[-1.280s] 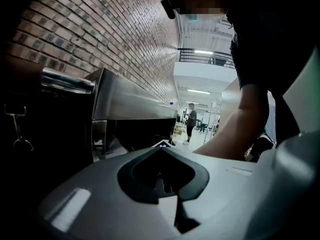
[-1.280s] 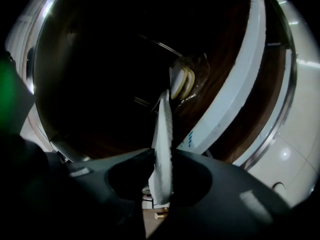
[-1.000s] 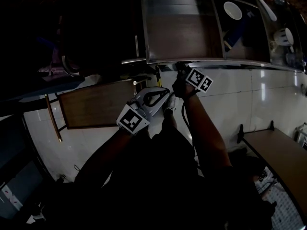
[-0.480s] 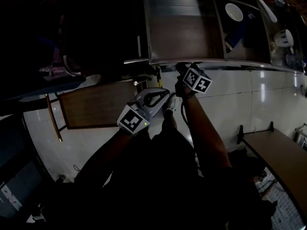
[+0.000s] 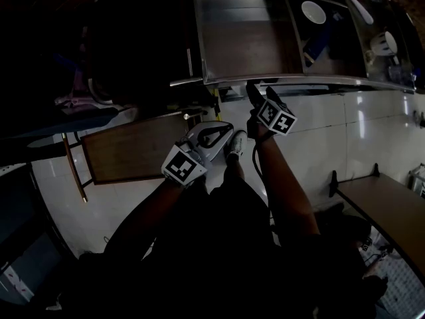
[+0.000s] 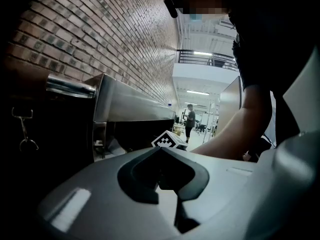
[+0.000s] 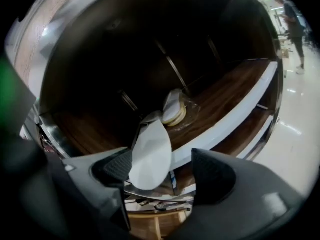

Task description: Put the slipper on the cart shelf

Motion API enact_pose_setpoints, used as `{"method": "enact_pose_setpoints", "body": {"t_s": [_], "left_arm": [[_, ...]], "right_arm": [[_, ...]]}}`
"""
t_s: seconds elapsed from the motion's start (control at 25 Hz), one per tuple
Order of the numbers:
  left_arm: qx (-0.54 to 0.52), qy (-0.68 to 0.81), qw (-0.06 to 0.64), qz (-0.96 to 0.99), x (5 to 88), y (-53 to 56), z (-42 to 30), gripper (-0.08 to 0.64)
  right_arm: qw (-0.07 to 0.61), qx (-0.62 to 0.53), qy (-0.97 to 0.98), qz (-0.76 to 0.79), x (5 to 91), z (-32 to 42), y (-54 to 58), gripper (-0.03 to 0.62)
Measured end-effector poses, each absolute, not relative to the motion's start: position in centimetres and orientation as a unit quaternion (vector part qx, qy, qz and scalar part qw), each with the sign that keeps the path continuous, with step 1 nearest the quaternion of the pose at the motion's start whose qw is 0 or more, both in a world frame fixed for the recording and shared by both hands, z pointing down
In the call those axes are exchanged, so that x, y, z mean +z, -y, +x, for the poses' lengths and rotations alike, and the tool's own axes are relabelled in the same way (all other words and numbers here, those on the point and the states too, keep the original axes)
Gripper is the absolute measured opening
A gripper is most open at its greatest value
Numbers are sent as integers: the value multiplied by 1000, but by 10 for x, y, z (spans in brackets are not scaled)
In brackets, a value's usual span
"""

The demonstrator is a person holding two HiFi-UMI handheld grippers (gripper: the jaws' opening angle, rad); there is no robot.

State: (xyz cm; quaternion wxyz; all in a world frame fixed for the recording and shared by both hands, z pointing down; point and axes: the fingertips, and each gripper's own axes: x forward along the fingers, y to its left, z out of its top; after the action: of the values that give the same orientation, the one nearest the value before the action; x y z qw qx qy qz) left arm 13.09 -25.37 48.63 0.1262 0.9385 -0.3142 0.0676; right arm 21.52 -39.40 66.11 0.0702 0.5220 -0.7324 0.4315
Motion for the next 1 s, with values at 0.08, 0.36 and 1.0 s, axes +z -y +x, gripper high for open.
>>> {"method": "enact_pose_setpoints", "body": {"t_s": [0.08,0.36,1.0], "left_arm": [[63,312,124,940,481,251,131,3],[54,297,107,947,459,224,121,3],[31,292,59,954,408,103,22,3]], "right_arm": [[63,430,732,524,652,222,386,359],[18,418,764,491,594,215,331,359],[4,297,889,349,456,81,142,330]]}}
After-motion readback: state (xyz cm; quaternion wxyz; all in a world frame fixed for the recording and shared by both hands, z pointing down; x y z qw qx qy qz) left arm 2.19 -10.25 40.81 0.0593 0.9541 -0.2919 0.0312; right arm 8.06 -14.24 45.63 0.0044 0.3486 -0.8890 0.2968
